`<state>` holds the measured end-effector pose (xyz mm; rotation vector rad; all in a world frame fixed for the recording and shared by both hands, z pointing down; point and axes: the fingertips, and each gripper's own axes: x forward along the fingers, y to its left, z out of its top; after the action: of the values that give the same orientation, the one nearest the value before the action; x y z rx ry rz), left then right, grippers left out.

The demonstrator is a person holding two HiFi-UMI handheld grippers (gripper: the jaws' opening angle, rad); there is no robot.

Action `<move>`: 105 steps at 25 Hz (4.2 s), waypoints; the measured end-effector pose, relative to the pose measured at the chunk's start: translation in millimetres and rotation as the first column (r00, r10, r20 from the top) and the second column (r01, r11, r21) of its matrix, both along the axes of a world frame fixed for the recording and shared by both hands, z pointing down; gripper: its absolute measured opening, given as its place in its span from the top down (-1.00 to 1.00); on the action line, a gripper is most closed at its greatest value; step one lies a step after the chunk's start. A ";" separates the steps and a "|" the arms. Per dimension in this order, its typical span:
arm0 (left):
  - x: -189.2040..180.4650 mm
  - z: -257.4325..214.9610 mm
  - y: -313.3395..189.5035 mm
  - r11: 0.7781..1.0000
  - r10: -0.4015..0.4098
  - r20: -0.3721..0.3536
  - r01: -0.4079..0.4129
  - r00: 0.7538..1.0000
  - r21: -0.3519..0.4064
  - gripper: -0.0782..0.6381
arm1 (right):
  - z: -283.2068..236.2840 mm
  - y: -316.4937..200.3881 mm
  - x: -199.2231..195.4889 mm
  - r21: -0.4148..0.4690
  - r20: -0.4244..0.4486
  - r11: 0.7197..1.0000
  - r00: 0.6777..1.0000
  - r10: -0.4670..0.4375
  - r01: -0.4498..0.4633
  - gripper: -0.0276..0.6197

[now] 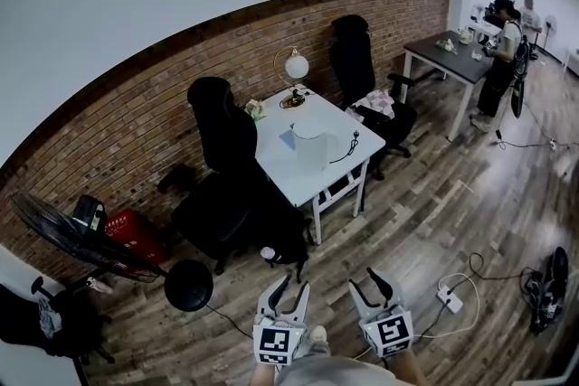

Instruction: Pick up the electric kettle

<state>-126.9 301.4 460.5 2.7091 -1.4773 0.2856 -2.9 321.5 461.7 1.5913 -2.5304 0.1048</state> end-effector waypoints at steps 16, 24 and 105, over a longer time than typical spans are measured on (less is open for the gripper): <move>-17.4 4.0 -105.3 0.994 0.113 -0.013 -0.113 0.994 -0.009 0.33 | 4.3 -90.8 -20.8 0.002 -0.058 0.996 0.994 0.090 -0.090 0.37; -23.6 8.8 -131.3 0.991 0.128 -0.018 -0.129 0.992 -0.031 0.32 | 7.5 -113.7 -28.6 -0.017 -0.060 0.993 0.991 0.117 -0.118 0.37; 104.4 54.2 -421.3 0.981 -0.134 0.085 0.144 0.987 -0.131 0.20 | 47.2 -443.9 104.2 -0.074 -0.005 0.982 0.984 -0.177 0.176 0.37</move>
<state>-22.5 -119.9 514.7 2.5011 -1.5940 0.4692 101.3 -122.3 508.9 1.3312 -2.6124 0.1649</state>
